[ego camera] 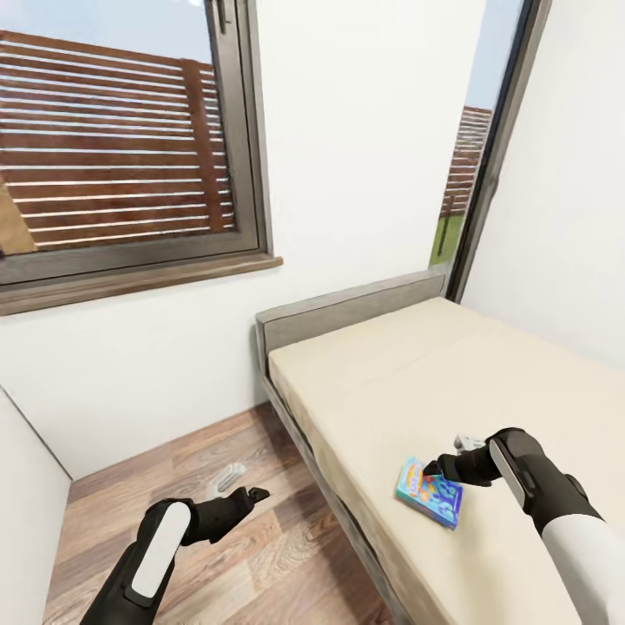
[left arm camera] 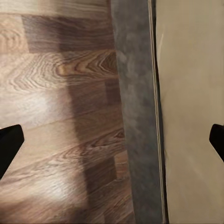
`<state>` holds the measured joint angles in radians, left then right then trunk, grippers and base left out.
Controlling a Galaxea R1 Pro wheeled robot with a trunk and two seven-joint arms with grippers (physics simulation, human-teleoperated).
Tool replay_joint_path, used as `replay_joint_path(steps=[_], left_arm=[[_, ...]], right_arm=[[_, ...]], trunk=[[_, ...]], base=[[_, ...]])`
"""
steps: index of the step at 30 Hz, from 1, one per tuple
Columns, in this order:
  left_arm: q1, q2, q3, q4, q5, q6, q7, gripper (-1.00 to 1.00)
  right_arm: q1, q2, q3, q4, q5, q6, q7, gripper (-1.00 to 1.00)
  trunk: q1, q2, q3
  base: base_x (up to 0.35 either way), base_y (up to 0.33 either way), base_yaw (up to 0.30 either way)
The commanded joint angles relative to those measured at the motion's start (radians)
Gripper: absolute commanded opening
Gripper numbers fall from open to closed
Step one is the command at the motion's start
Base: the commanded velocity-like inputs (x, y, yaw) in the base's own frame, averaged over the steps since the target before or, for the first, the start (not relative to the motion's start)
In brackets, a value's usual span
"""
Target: Put all the toys in the child's room - the three board games (two on the bed and one on the table), the two jigsaw puzzles on the table, and the tennis ball on the table - inside the toy box on the table in the child's room.
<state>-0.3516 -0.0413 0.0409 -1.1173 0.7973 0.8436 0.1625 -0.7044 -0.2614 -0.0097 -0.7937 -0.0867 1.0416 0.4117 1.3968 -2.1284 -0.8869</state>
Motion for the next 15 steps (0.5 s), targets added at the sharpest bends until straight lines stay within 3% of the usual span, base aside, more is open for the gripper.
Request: replay_joint_path(steps=[1, 10, 15], left_arm=[[-0.001, -0.001, 0.002, -0.001, 0.011, 0.005, 0.009, 1.0], [0.0, 0.0, 0.002, 0.003, 0.01, 0.004, 0.005, 1.0], [0.003, 0.001, 0.001, 0.006, 0.008, 0.002, 0.001, 1.0]], right_arm=[[0.0, 0.0, -0.001, -0.001, -0.004, 0.006, -0.004, 1.0], [0.001, 0.0, -0.001, -0.001, -0.004, 0.006, -0.004, 1.0], [0.0, -0.001, -0.001, -0.001, -0.004, 0.006, -0.004, 1.0]], trunk=[[0.0, 0.0, -0.001], [0.0, 0.0, -0.001], [0.0, 0.0, -0.001]], base=[[0.0, 0.0, 0.273], [0.0, 0.0, 0.272], [0.0, 0.0, 0.171]])
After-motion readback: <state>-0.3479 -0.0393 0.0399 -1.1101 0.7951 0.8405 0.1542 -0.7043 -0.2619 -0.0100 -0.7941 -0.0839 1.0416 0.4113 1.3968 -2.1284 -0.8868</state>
